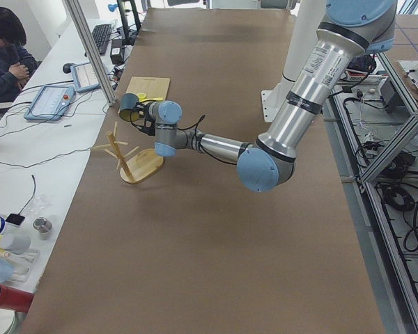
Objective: Hang cup on storage rack
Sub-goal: 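Slide the mug handle onto the upper rack peg with the left gripper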
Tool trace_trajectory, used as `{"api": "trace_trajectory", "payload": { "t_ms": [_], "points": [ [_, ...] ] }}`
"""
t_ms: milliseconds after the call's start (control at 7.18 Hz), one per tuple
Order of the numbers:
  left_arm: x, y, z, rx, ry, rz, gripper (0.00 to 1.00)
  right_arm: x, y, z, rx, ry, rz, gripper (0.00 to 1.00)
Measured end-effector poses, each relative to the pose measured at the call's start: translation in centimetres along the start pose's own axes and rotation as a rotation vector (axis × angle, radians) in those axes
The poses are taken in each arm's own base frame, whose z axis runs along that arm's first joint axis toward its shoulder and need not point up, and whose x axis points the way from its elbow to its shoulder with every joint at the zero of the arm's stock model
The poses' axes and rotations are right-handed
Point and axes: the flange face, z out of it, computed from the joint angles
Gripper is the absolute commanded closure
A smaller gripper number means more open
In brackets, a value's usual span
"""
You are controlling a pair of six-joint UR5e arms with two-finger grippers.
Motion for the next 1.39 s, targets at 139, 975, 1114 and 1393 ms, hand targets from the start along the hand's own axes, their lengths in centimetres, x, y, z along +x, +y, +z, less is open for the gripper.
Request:
{"api": "trace_trajectory", "payload": {
  "t_ms": [139,975,1114,1393],
  "points": [
    [0.1,-1.3,-0.4,-0.023,0.03,-0.052,1.0,-0.1,0.0,-0.1,0.003,0.001,-0.003,0.0],
    [-0.2,-3.1,-1.8,-0.127,0.105,-0.199,1.0,-0.3,-0.3,-0.5,0.012,0.005,-0.01,0.0],
    [0.0,-2.8,-1.7,-0.133,0.11,-0.198,1.0,-0.3,-0.3,-0.5,0.011,0.005,-0.01,0.0],
    [0.4,-1.6,-1.2,-0.151,0.118,-0.184,1.0,-0.3,-0.3,-0.5,0.011,0.005,-0.01,0.0]
  ]
}}
